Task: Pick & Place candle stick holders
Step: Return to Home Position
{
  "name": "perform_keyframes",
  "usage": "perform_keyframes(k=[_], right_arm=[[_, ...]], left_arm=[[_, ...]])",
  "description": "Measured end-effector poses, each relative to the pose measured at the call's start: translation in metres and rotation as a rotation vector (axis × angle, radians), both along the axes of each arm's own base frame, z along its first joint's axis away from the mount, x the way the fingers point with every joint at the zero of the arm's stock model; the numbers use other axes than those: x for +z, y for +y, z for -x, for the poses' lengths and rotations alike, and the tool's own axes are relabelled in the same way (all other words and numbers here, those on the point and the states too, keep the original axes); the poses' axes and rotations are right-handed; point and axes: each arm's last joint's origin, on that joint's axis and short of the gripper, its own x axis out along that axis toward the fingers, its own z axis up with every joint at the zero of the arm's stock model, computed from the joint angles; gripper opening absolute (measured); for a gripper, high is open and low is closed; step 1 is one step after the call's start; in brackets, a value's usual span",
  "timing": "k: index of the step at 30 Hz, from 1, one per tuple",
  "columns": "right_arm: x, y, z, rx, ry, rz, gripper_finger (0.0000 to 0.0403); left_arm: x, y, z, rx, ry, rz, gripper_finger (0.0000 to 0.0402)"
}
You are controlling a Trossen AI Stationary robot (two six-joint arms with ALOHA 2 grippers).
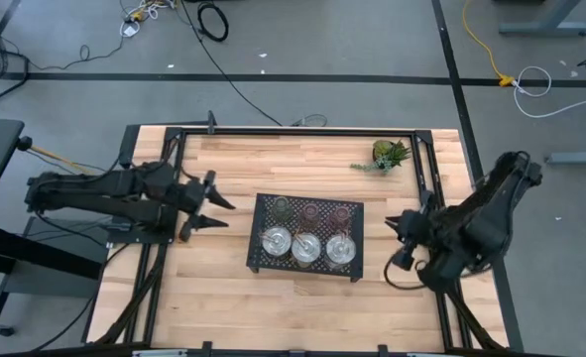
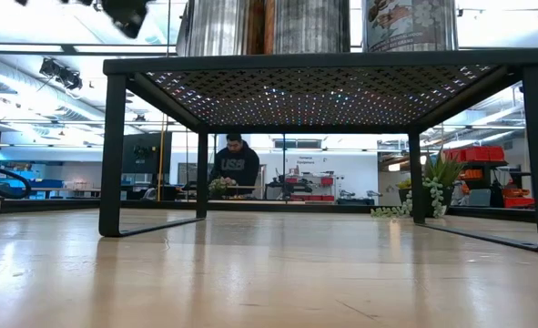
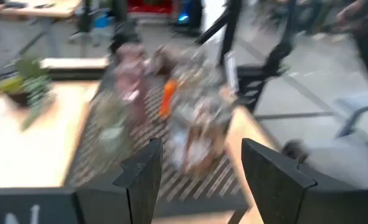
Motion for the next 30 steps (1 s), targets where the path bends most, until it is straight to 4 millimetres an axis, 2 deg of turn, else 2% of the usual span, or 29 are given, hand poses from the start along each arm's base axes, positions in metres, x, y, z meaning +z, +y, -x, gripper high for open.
perform_keyframes(k=[2,5,9,14,21,25,30], right_arm=[[-0.019,0.0,0.006,-0.017,0.007,0.067,0.0032],[-0.04,-0.007,0.017,-0.068,-0.099,0.132,0.0032],[-0.062,-0.027,0.038,-0.08,-0.241,0.193,0.0032],[-0.105,-0.048,0.063,-0.051,-0.415,0.167,0.0032],[-0.162,-0.066,0.08,-0.017,-0.691,0.186,0.0032],[-0.176,-0.076,0.087,-0.022,-0.702,0.171,0.0032],[-0.173,-0.078,0.091,0.002,-0.742,0.154,0.0032]], left_arm=[[-0.013,0.001,0.01,0.031,0.021,-0.042,0.0222],[-0.033,0.002,0.023,0.075,0.02,-0.054,0.0222],[-0.057,0.005,0.037,0.146,-0.045,-0.065,0.0222],[-0.082,0.005,0.046,0.162,-0.17,-0.078,0.0222],[-0.112,0.008,0.048,0.256,-0.232,-0.116,0.0222],[-0.127,0.008,0.045,0.229,-0.273,-0.107,0.0222],[-0.132,0.013,0.044,0.283,-0.256,-0.09,0.0222]])
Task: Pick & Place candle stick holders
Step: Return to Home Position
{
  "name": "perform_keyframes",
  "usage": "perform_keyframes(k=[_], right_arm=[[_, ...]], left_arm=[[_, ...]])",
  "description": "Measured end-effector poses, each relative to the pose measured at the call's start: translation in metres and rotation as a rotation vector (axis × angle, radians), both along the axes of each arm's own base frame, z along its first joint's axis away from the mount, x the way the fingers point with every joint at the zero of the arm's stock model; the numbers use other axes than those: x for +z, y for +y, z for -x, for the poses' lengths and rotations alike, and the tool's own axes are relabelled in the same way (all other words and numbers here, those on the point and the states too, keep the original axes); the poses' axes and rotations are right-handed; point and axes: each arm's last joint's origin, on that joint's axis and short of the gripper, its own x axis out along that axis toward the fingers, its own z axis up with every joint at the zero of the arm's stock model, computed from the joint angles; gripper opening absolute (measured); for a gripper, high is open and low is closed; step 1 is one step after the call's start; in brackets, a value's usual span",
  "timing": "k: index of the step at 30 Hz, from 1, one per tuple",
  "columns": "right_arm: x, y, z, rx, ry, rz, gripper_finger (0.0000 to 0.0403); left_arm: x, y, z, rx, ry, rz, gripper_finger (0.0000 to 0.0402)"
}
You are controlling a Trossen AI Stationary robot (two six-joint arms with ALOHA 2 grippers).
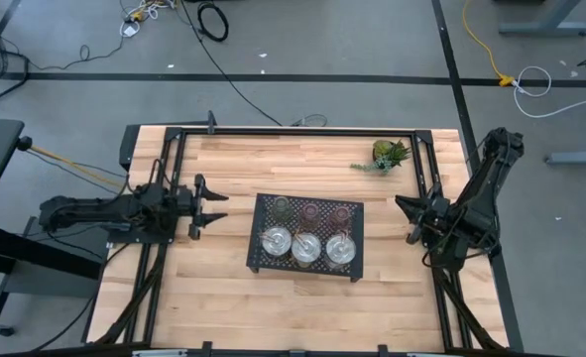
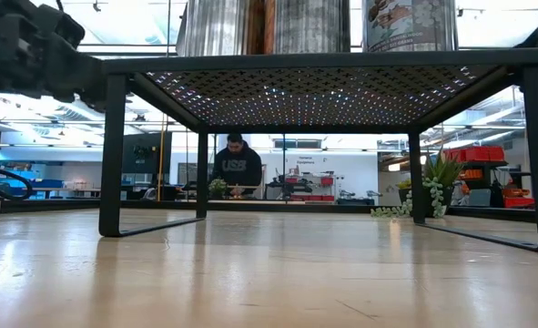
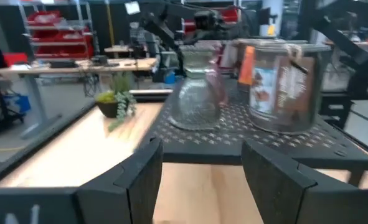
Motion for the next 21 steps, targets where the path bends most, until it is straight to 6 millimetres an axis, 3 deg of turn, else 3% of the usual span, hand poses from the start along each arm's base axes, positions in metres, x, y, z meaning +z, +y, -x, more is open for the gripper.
perform_keyframes(k=[7,12,16,21], right_arm=[[-0.007,-0.001,0.001,0.002,-0.002,-0.003,0.0032],[-0.022,-0.015,0.006,-0.041,0.005,-0.012,0.0032],[-0.018,-0.015,0.001,-0.101,-0.081,-0.134,0.0032],[-0.019,-0.012,-0.007,-0.172,-0.067,-0.065,0.0032]], left_arm=[[0.008,0.011,0.002,0.079,-0.08,-0.069,0.0222],[0.003,0.021,0.0,0.122,-0.026,-0.051,0.0222],[0.002,0.027,-0.003,0.096,-0.008,-0.02,0.0222],[0.006,0.035,-0.008,0.091,-0.053,-0.048,0.0222]])
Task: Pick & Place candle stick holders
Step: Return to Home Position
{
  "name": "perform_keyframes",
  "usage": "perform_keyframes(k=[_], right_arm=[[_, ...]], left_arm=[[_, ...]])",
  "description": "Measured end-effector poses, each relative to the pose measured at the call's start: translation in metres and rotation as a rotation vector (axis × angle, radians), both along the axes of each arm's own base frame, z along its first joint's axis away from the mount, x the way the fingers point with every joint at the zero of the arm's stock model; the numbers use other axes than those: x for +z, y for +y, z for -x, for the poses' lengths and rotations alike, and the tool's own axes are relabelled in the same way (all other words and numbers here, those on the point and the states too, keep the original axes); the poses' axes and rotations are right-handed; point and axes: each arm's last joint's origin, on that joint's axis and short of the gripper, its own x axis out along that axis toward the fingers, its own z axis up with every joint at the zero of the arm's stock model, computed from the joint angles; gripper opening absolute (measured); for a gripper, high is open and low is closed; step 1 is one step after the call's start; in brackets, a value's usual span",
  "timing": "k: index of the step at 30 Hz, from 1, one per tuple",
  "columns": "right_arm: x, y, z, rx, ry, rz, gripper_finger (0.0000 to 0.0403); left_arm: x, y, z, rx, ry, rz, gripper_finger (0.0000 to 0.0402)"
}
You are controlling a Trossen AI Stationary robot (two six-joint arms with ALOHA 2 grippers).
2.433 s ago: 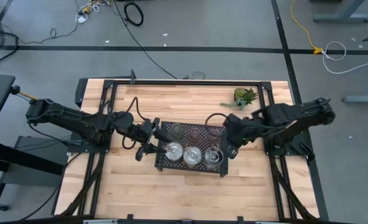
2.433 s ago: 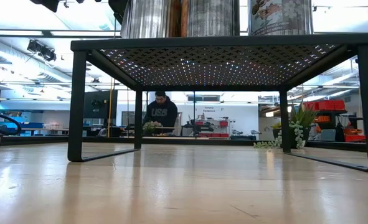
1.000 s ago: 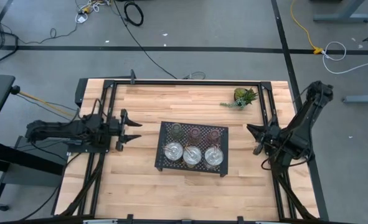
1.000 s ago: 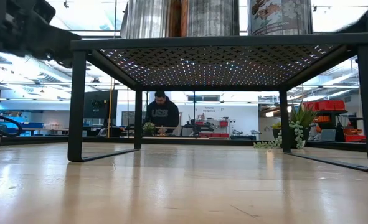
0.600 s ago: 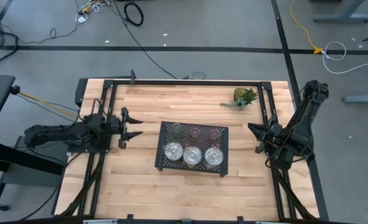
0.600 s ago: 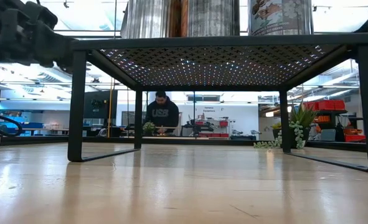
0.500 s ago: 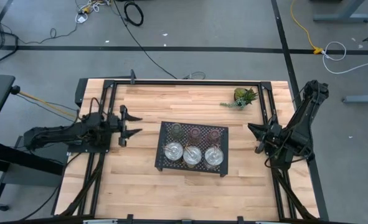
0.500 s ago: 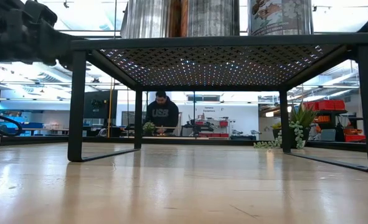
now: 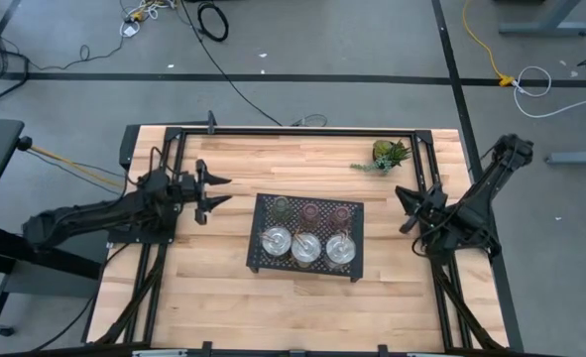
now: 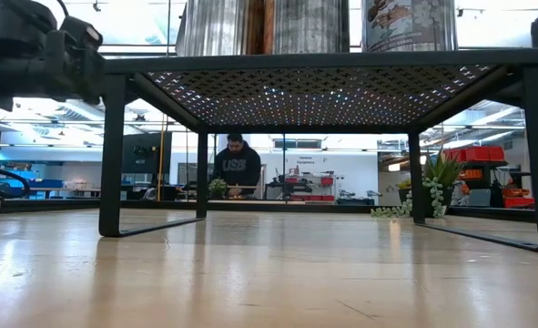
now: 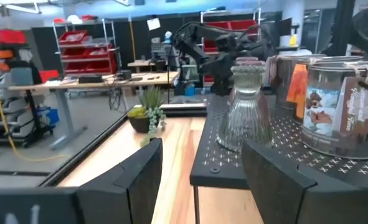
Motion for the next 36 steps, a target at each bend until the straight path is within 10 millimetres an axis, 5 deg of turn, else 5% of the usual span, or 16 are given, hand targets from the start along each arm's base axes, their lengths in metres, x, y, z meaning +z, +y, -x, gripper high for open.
perform_keyframes(k=[20,29,36], right_arm=[[-0.002,-0.018,0.001,-0.165,0.07,0.048,0.0032],[-0.006,-0.013,-0.005,-0.133,0.107,-0.05,0.0032],[-0.011,-0.005,-0.011,-0.027,0.227,-0.295,0.0032]], left_arm=[[-0.014,0.023,-0.025,-0.058,0.012,-0.001,0.0222],[-0.019,0.024,-0.025,-0.121,0.05,0.087,0.0222],[-0.019,0.025,-0.025,-0.094,0.048,0.096,0.0222]])
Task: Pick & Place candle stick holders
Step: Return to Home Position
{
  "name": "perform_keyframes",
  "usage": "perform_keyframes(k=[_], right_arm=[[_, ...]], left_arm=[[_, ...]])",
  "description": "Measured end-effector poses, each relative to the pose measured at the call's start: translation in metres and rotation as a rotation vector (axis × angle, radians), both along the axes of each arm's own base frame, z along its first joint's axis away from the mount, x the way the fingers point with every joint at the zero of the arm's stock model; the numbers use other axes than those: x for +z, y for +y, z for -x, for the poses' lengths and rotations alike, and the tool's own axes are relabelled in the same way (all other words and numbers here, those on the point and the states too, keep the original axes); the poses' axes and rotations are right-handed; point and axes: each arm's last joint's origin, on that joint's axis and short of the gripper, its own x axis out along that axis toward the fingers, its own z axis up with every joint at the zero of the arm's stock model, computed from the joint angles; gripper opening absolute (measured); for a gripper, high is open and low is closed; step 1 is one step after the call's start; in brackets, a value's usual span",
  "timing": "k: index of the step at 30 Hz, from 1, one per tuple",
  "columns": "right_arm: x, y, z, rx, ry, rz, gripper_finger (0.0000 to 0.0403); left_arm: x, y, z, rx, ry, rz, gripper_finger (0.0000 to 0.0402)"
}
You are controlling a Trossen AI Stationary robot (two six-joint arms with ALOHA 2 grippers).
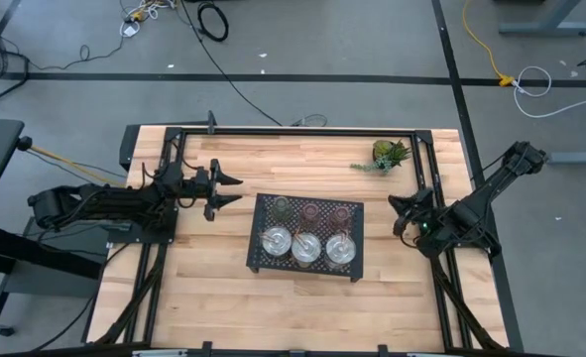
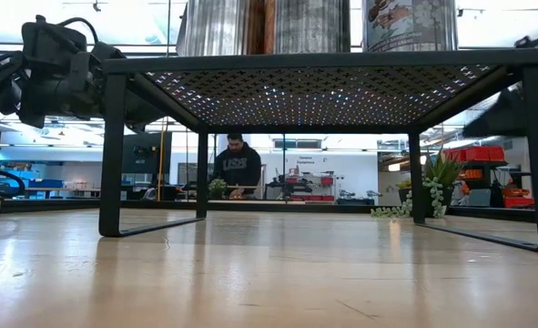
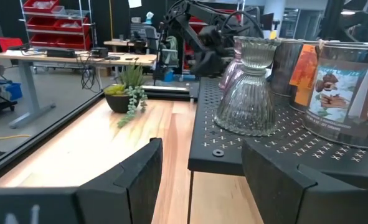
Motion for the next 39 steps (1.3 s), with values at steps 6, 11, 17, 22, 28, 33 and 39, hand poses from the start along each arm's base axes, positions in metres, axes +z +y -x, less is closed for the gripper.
perform_keyframes(k=[6,11,17,22,28,33,39], right_arm=[[-0.006,0.009,-0.003,0.141,0.159,-0.285,0.0032],[-0.008,0.017,-0.002,0.276,0.289,-0.516,0.0032],[-0.023,0.019,-0.002,0.441,0.25,-0.824,0.0032],[-0.005,0.023,-0.014,0.692,0.04,-1.094,0.0032],[0.001,0.011,-0.017,0.907,-0.344,-0.952,0.0032],[0.011,-0.002,-0.014,0.874,-0.512,-0.904,0.0032],[0.016,-0.01,-0.013,0.823,-0.608,-0.871,0.0032]], left_arm=[[0.0,0.0,0.0,0.0,0.0,0.003,0.0222],[0.009,-0.004,0.003,-0.001,-0.052,-0.027,0.0222],[0.033,-0.02,0.015,-0.021,-0.219,-0.103,0.0222],[0.059,-0.044,0.035,-0.089,-0.476,-0.167,0.0222],[0.079,-0.064,0.069,-0.234,-0.767,-0.231,0.0222],[0.089,-0.071,0.087,-0.297,-0.949,-0.275,0.0222],[0.092,-0.077,0.094,-0.393,-1.035,-0.229,0.0222]])
